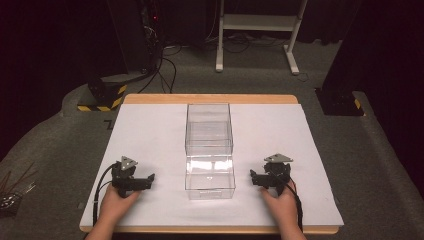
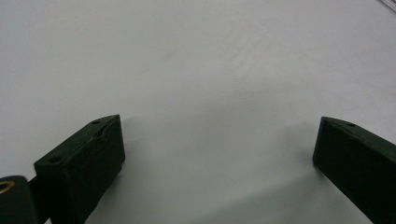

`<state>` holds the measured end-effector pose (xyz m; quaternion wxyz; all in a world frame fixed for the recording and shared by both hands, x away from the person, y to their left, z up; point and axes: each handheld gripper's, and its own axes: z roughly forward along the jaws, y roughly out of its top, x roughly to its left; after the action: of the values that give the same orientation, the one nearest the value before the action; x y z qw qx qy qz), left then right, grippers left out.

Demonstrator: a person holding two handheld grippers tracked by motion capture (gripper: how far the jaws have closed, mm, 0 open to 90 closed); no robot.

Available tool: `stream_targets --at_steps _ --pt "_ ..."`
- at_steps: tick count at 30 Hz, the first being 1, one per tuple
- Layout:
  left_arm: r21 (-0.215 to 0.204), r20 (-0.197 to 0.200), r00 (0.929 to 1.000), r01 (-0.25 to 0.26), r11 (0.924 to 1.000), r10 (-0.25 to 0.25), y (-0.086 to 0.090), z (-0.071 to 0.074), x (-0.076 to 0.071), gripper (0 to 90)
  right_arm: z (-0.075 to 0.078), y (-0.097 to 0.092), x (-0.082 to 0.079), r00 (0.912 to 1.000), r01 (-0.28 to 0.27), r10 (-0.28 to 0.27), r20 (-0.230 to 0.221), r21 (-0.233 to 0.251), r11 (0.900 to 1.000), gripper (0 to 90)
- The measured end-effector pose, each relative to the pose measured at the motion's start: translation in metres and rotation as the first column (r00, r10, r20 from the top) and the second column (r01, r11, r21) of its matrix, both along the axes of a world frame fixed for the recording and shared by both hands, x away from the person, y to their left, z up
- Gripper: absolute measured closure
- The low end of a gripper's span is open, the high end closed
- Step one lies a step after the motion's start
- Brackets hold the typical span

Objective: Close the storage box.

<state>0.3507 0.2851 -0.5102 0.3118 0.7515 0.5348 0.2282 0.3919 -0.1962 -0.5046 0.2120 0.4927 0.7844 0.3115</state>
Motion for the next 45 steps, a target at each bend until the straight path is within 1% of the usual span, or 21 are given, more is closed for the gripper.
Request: stream_targets --at_steps 20,24,29,33,34,36,38,39,45 --pt "-0.003 -0.001 1.0 0.0 1.0 0.0 0.0 0.0 0.0 2.3 0.0 -0.001 0.001 1.0 -0.004 0.004 -0.007 0.008 1.0 8.6" --pt "-0.003 -0.001 1.0 0.0 1.0 0.0 0.0 0.0 0.0 2.4 0.0 0.0 0.0 1.0 0.001 -0.001 0.002 -0.005 1.0 8.8" --pt "-0.001 -0.001 1.0 0.001 1.0 -0.001 0.0 0.0 0.0 2.4 0.0 -0.002 0.001 0.9999 -0.003 0.004 -0.009 0.023 0.9997 9.0" --pt "-0.002 -0.002 1.0 0.001 1.0 -0.001 0.0 0.0 0.0 2.4 0.001 -0.003 0.001 1.0 -0.003 0.003 -0.009 0.028 0.9996 10.4" --pt "-0.001 0.0 1.0 0.0 1.0 0.0 0.0 0.0 0.0 2.4 0.001 -0.004 0.001 1.0 -0.009 0.009 -0.003 0.021 0.9997 12.1" --pt "-0.001 0.0 1.0 0.0 1.0 0.0 0.0 0.0 0.0 2.4 0.003 -0.004 -0.002 0.9996 -0.012 0.012 0.027 0.017 0.9998 12.4" --pt "-0.001 0.0 1.0 0.0 1.0 0.0 0.0 0.0 0.0 2.4 0.006 -0.005 -0.004 0.9993 -0.013 0.011 0.037 0.05 0.9987 12.2" --pt "-0.001 0.0 1.0 0.0 1.0 0.0 0.0 0.0 0.0 2.3 0.008 -0.005 -0.005 0.9989 -0.018 0.015 0.044 0.058 0.9982 12.2" --pt "-0.002 -0.001 1.0 0.0 1.0 0.0 0.0 0.0 0.0 2.4 0.012 -0.002 -0.009 0.9971 -0.044 0.04 0.065 0.064 0.997 11.5"
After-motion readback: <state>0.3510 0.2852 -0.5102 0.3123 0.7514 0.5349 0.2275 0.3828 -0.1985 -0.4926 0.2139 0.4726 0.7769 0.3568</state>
